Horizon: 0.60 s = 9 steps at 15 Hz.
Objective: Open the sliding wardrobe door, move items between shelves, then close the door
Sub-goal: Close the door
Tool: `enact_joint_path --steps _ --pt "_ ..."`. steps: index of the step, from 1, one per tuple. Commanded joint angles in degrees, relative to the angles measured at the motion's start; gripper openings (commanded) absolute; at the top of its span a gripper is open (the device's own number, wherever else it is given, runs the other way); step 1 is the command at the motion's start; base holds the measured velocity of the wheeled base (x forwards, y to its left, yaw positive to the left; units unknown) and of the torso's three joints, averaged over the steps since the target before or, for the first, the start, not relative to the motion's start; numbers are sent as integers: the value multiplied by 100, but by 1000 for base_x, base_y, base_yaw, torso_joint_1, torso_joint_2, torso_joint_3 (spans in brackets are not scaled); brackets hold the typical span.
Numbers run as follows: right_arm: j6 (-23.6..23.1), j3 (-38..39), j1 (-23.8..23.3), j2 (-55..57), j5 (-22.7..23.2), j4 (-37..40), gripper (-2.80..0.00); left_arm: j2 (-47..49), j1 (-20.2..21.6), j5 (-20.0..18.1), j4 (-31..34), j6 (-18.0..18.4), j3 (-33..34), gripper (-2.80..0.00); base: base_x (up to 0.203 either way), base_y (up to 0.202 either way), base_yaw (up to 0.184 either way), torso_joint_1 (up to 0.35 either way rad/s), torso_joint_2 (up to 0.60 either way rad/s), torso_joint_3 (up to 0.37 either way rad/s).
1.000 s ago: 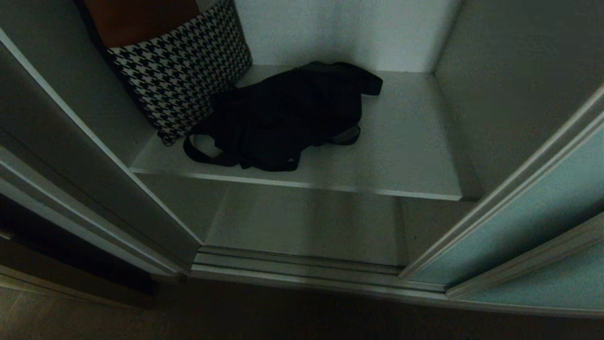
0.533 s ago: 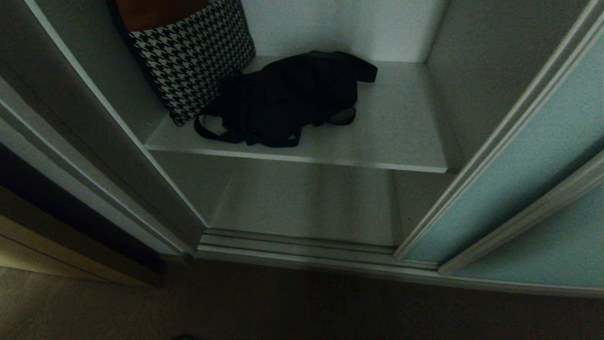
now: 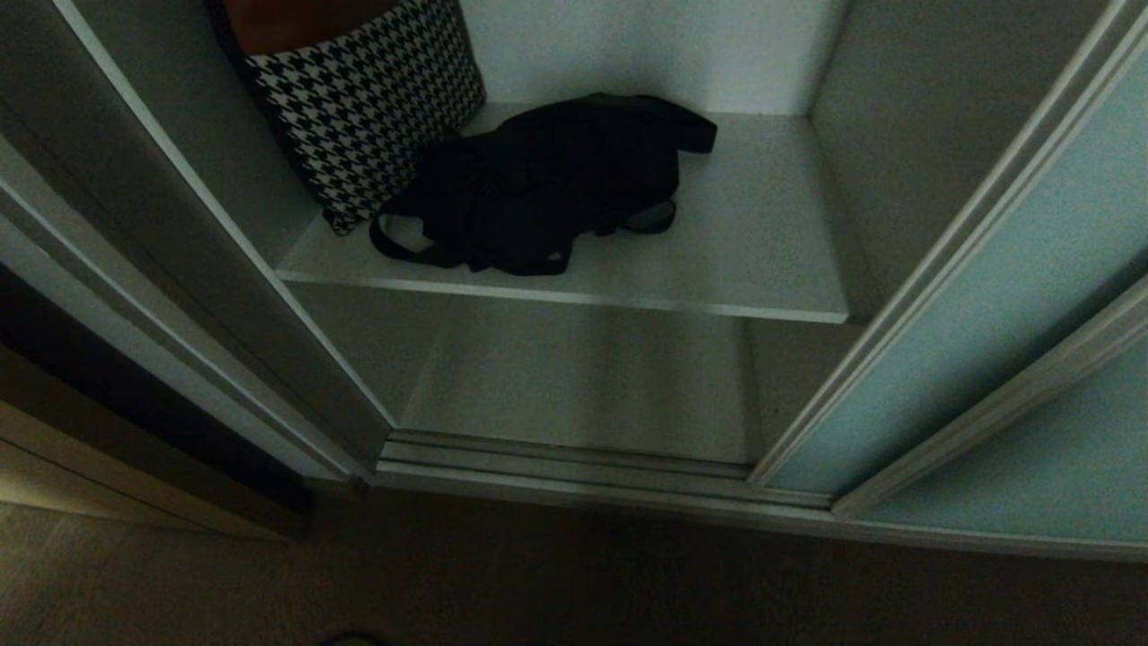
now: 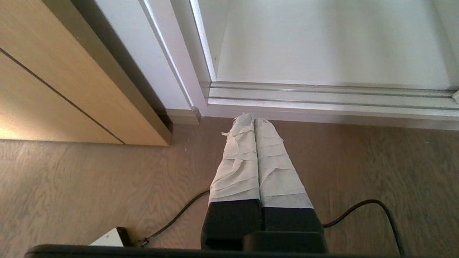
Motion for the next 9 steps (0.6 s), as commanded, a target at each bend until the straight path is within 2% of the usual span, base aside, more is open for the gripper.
enact_joint_path --steps 1,9 --pt "0 0 0 -4 0 -1 -280 22 2 0 2 5 0 -280 0 0 0 0 0 0" --pt "0 0 0 -4 0 -1 -280 22 2 -9 -6 -13 0 -280 0 0 0 0 0 0"
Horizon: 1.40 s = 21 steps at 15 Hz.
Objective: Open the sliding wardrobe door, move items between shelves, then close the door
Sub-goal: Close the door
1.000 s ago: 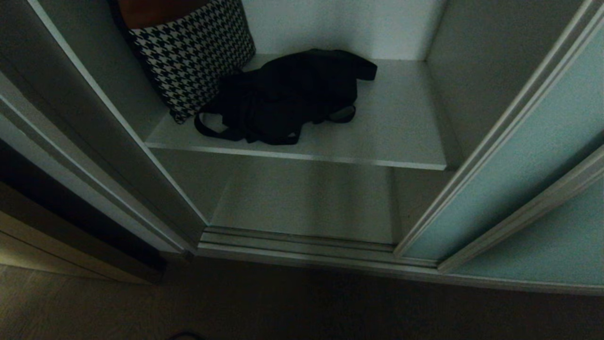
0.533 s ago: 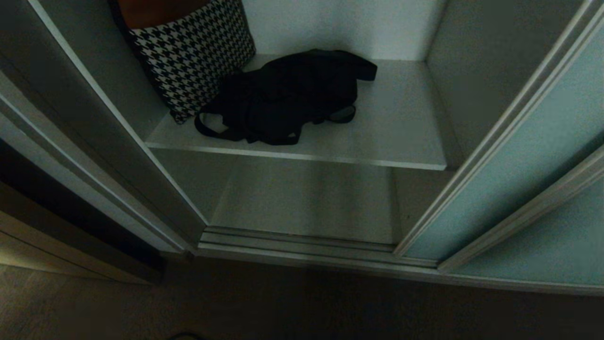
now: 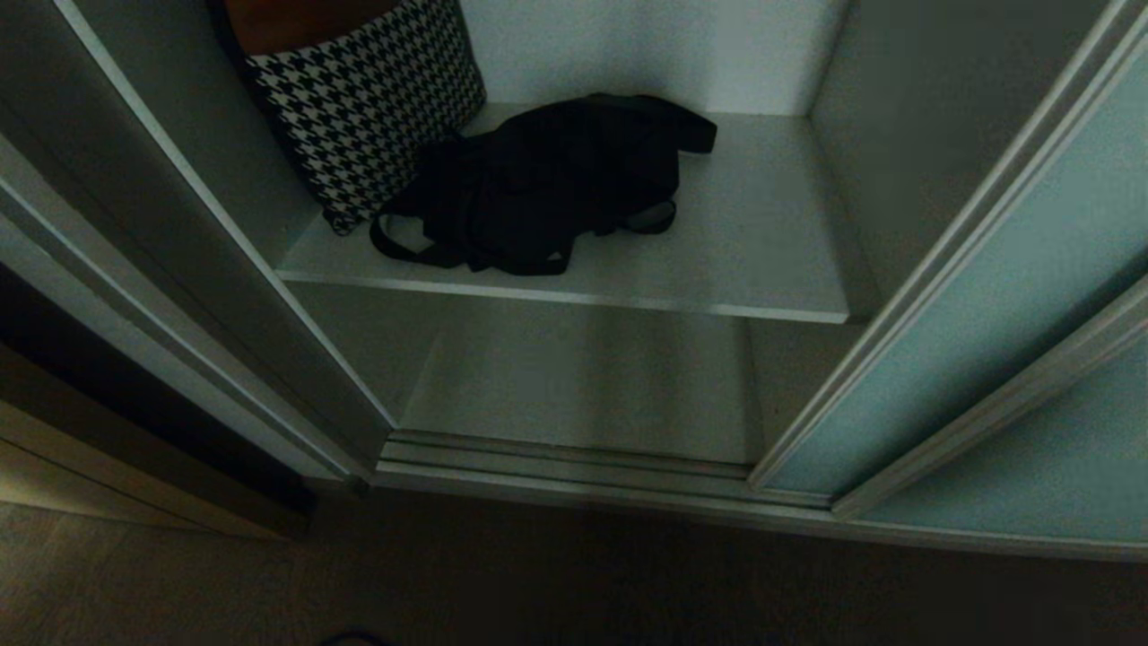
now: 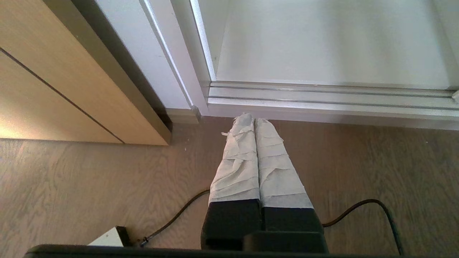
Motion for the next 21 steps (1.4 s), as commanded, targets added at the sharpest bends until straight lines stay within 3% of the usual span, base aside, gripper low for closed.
enact_joint_path --steps 1,7,21 --pt "-1 0 0 -4 1 1 -280 18 3 -3 -10 -21 0 -280 0 0 0 0 0 0" --pt "-1 0 0 5 0 1 -280 18 -5 61 -33 -271 0 -280 0 0 0 0 0 0" --pt "-1 0 0 -4 0 1 -280 18 -3 61 -18 -269 0 -280 0 0 0 0 0 0"
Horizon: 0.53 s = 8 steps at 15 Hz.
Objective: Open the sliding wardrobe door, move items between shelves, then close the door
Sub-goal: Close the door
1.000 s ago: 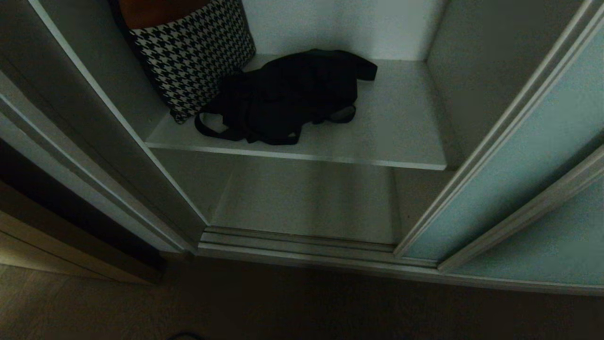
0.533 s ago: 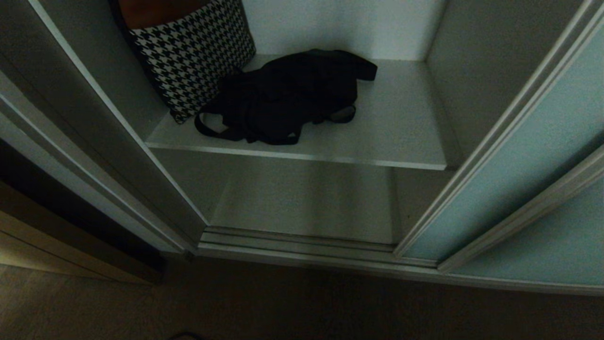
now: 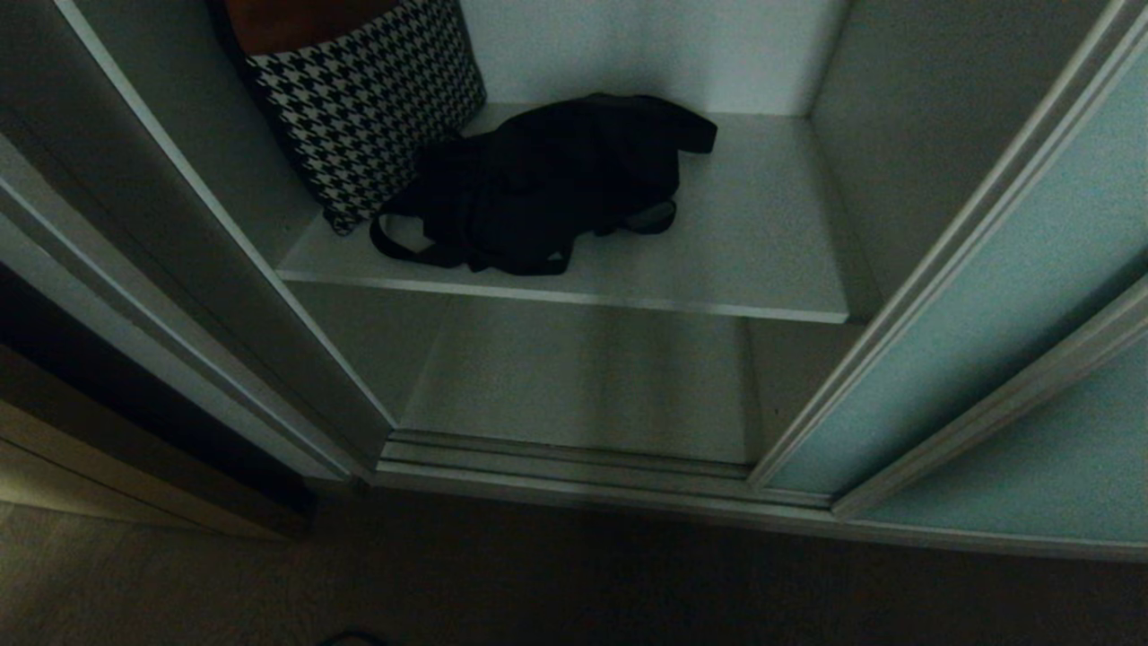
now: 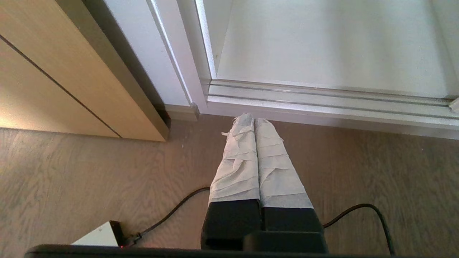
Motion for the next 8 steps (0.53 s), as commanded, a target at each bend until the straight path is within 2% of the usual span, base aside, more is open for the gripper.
enact_joint_path --steps 1,8 --pt "-2 0 0 -4 6 -1 -280 8 3 8 12 23 0 -280 0 0 0 0 0 0" --pt "-2 0 0 1 6 -1 -280 2 3 -11 3 45 0 -280 0 0 0 0 0 0"
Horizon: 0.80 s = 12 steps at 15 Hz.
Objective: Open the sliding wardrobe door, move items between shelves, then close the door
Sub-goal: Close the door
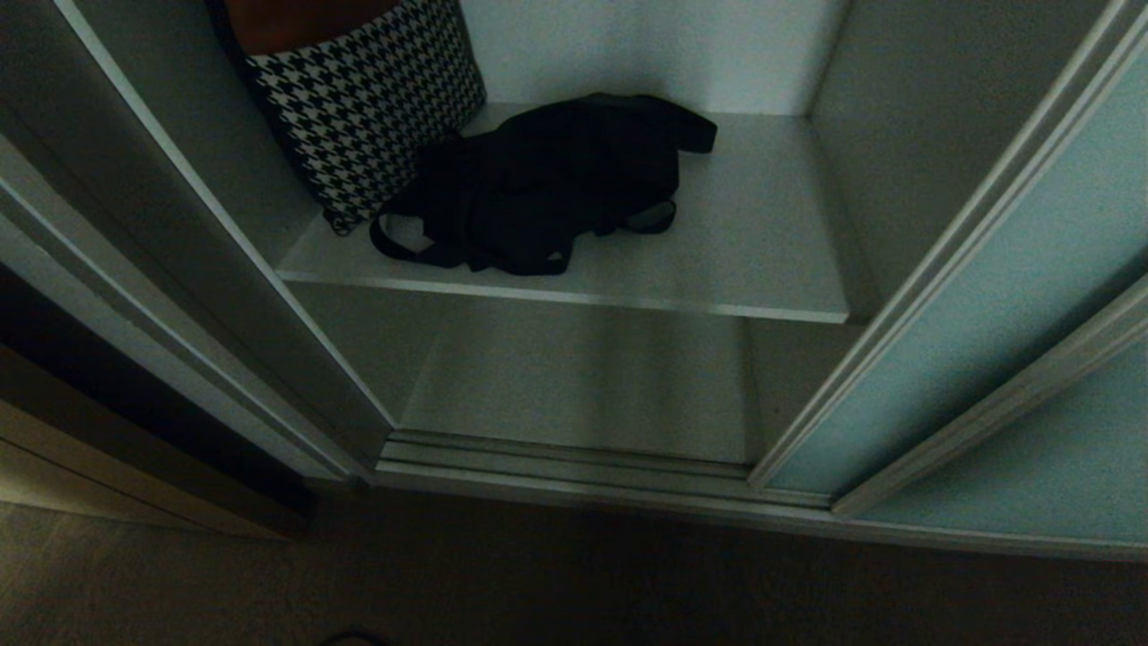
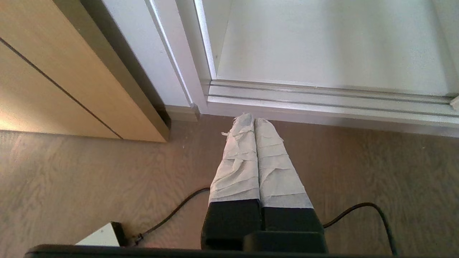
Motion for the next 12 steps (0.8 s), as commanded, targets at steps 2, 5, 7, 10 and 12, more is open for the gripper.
enact_joint_path --steps 2,5,7,10,12 --pt "-6 0 0 -4 5 -1 -280 -1 -6 13 -19 -118 0 -280 0 0 0 0 0 0" --pt "-6 0 0 -4 5 -5 -280 -1 -4 4 -19 -100 0 -280 0 0 0 0 0 0" --pt "-15 0 0 -4 5 -8 -280 -1 -4 -4 -19 -100 0 -280 0 0 0 0 0 0" --pt "-6 -166 0 -4 -169 -111 -280 -1 1 22 -19 -198 0 -280 0 0 0 0 0 0" --pt "0 -700 2 -4 -459 12 -280 0 0 22 -19 -202 0 -280 0 0 0 0 0 0"
